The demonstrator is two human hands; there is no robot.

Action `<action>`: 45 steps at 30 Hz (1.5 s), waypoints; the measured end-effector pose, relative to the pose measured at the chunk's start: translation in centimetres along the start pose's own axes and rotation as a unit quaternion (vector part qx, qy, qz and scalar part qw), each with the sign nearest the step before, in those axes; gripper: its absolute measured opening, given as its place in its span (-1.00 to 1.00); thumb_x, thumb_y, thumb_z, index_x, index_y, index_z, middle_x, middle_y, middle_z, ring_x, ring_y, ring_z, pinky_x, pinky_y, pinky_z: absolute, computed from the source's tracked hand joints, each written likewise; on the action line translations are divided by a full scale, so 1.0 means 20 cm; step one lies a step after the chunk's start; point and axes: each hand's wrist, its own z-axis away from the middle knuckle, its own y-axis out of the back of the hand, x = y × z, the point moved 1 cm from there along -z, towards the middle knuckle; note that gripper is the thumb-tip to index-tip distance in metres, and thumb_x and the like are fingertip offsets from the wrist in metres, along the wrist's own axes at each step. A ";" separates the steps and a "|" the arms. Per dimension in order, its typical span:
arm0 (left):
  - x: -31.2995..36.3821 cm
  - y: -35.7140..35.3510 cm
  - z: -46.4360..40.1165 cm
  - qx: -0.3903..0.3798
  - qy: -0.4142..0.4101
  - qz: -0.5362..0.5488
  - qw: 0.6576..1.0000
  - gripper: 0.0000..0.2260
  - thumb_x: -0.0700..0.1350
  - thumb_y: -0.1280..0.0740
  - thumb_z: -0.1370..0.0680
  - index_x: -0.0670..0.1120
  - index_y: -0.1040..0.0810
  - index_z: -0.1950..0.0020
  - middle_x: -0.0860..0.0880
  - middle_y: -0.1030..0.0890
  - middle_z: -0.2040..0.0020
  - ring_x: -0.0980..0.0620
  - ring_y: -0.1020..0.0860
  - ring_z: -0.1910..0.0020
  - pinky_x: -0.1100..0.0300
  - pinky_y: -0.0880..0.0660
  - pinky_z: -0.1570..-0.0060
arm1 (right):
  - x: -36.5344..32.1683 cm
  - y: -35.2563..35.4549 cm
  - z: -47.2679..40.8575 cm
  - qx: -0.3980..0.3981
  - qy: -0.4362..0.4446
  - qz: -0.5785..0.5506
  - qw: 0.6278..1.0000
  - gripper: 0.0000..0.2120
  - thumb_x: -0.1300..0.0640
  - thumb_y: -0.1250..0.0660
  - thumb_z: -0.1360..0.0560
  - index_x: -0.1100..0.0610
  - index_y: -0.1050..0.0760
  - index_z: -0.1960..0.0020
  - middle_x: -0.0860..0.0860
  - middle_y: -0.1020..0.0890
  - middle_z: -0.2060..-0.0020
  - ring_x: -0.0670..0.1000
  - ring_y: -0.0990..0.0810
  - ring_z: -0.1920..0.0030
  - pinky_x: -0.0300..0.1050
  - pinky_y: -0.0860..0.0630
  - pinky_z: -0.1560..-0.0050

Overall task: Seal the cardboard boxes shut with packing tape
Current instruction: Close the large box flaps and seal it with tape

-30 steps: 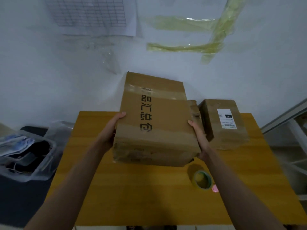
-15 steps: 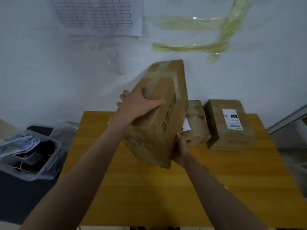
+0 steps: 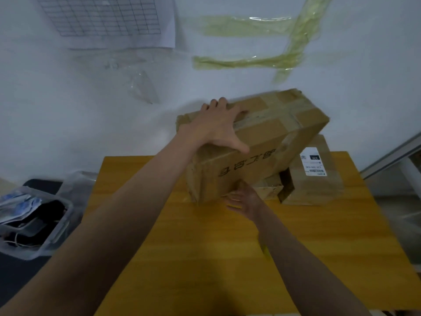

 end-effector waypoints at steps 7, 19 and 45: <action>-0.16 -0.09 0.02 0.016 0.004 0.070 0.997 0.07 0.58 -0.34 -0.25 0.21 -0.01 -0.63 -0.08 -0.09 -0.62 -0.18 -0.09 -0.59 -0.21 -0.06 -0.52 | -0.56 -0.08 0.42 0.253 0.617 0.129 0.734 -0.94 0.26 -0.20 -0.57 0.18 -0.36 0.08 0.04 -0.43 0.22 -0.01 -0.41 0.22 -0.05 -0.41 0.15; 0.06 -0.13 -0.27 0.146 0.142 -0.041 0.978 -0.49 0.16 0.10 -0.72 -0.11 -0.21 -0.55 -0.19 -0.33 -0.47 -0.20 -0.35 -0.41 -0.17 -0.23 -0.40 | -0.85 -0.20 0.26 0.183 0.448 0.685 0.545 -0.48 -0.04 0.08 -0.70 0.03 0.01 -0.64 0.01 -0.10 -0.62 0.05 -0.03 -0.61 0.11 0.05 -0.58; 0.17 -0.25 0.18 0.155 -0.006 0.007 0.988 -0.30 0.35 0.15 -0.65 -0.06 -0.01 -0.66 -0.11 0.00 -0.67 -0.09 0.09 -0.65 -0.11 0.15 -0.61 | -0.86 -0.23 0.24 0.188 0.406 0.716 0.536 -0.48 -0.05 0.14 -0.71 0.06 0.05 -0.64 0.04 -0.02 -0.63 0.09 0.04 -0.62 0.12 0.08 -0.58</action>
